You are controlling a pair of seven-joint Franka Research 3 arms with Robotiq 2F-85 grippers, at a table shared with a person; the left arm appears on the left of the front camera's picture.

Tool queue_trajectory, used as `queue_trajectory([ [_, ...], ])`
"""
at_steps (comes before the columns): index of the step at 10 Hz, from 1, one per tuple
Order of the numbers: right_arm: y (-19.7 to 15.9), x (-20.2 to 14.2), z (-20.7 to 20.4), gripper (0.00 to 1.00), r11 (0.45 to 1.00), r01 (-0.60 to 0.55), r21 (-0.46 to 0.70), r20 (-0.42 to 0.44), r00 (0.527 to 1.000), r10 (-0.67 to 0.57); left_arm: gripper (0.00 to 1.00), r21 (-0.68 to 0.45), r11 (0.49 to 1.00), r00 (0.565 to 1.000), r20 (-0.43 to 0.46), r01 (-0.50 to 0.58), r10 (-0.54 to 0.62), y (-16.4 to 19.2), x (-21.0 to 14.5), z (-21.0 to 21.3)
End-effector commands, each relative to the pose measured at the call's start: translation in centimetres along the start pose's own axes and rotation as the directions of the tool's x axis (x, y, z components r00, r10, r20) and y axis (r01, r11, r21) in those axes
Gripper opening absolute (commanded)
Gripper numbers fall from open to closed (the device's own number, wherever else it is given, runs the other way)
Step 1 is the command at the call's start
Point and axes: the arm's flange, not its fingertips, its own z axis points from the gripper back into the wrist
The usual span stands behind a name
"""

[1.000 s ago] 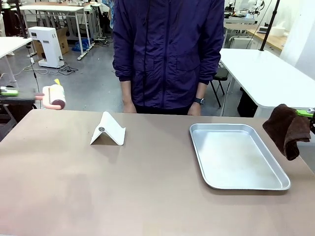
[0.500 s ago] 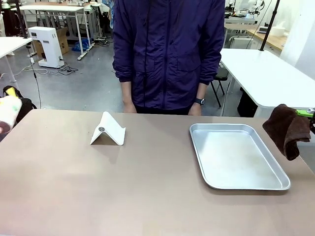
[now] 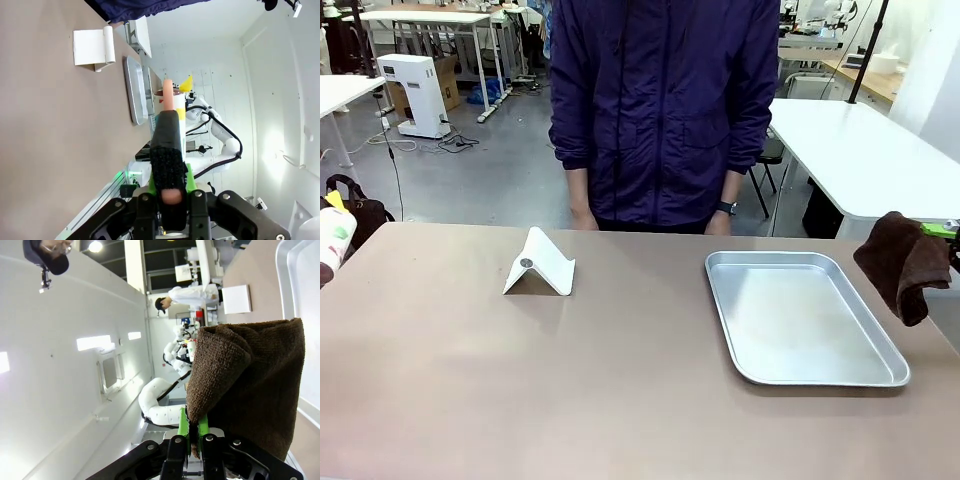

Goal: Clean the surface of the table.
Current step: Clean the area not pointed to by the person, then return the Lint Roller and towel to their original positions.

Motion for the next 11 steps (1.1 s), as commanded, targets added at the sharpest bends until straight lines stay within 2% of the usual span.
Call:
queue_trajectory([
  [1, 0.54, 0.13, 0.03, 0.07, 1.000, 0.003, 0.001, -0.007, 1.000, -0.003, 0.22, -0.003, 1.000, 1.000, 0.009, -0.009, 0.009, -0.76, 0.18, -0.13],
  [11, 0.54, 0.13, 0.03, 0.07, 1.000, 0.003, 0.001, -0.007, 1.000, -0.003, 0.22, -0.003, 1.000, 1.000, 0.009, -0.009, 0.009, -0.76, 0.18, -0.13],
])
